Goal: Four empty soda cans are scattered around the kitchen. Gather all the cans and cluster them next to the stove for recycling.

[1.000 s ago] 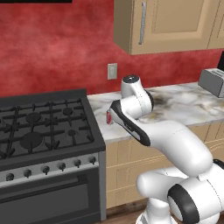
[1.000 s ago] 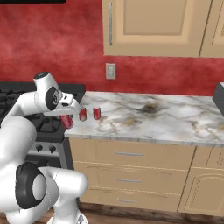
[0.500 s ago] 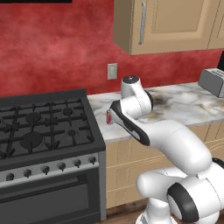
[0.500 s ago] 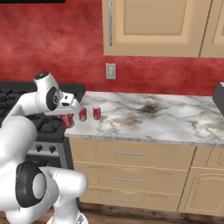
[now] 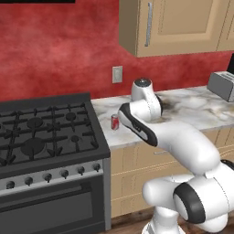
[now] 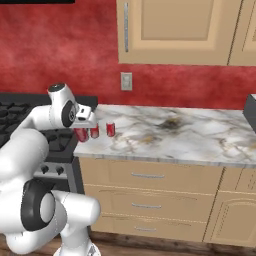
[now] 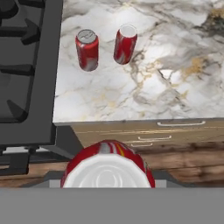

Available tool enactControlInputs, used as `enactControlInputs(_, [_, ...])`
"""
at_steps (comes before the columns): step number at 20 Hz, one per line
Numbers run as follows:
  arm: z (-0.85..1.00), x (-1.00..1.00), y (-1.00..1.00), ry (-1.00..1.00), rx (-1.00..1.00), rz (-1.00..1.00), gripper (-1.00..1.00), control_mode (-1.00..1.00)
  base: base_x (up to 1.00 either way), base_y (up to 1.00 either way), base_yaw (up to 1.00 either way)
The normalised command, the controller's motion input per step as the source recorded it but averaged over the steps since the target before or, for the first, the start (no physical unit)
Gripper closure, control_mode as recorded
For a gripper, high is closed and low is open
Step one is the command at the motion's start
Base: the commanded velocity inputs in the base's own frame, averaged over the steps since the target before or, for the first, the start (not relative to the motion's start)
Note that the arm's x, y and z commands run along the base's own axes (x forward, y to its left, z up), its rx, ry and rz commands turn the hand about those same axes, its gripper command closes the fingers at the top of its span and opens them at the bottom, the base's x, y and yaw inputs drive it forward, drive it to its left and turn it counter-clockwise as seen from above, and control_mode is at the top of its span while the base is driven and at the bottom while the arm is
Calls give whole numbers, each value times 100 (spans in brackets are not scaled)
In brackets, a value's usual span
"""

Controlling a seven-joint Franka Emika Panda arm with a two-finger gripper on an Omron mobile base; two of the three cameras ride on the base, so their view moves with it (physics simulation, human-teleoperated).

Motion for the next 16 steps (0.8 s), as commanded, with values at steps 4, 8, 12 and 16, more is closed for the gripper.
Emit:
enactControlInputs(4, [-10, 21, -16, -8, 7, 1, 100, -100, 0, 0, 0])
enactControlInputs(8, [-18, 20, -13, -3, 6, 1, 100, -100, 0, 0, 0])
enactControlInputs(12, [-17, 25, -11, -1, 2, 0, 100, -100, 0, 0, 0])
enactControlInputs(16, [-15, 19, -9, 0, 4, 0, 100, -100, 0, 0, 0])
